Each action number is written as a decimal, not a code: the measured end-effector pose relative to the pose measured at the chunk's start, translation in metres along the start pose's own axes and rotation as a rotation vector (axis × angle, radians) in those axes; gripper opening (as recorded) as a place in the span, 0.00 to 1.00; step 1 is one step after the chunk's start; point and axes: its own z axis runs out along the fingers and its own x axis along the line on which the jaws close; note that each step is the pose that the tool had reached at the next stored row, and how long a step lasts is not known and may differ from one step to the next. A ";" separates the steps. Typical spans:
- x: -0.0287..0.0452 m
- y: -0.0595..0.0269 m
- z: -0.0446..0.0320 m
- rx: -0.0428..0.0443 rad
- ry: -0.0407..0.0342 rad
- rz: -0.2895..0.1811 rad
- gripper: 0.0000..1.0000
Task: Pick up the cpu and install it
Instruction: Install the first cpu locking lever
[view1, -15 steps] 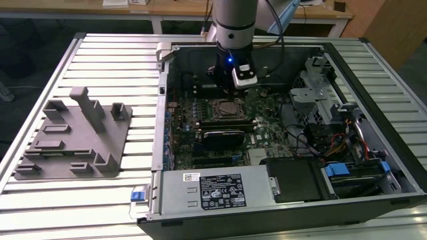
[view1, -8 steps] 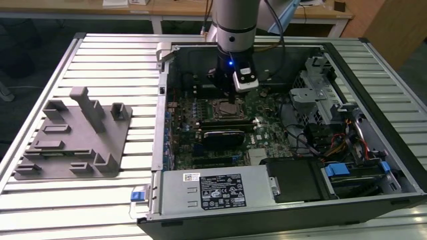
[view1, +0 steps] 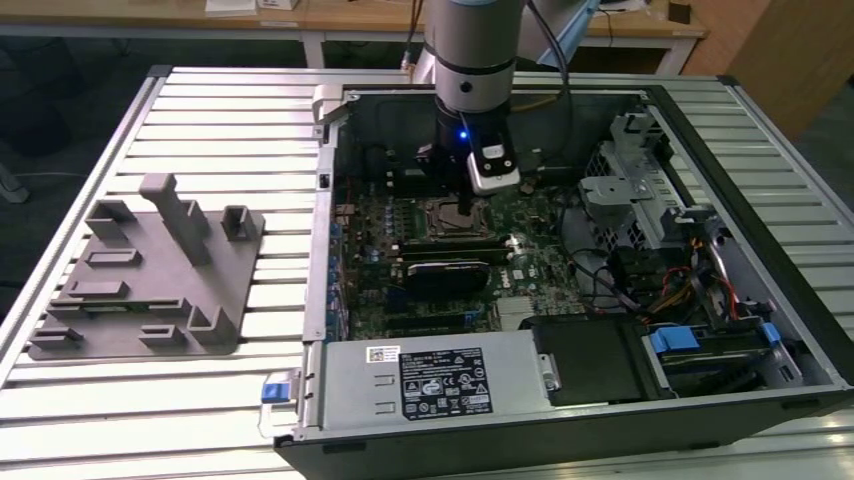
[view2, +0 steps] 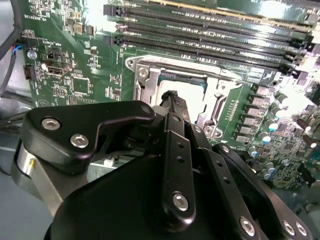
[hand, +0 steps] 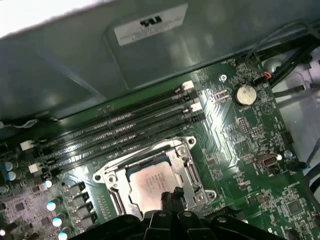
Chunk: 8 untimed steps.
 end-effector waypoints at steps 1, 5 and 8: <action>-0.0003 -0.0009 0.0000 -0.0006 0.0002 0.000 0.11; -0.0005 -0.0025 0.0000 -0.0013 0.0004 0.000 0.11; -0.0005 -0.0025 0.0000 -0.0013 0.0004 0.000 0.11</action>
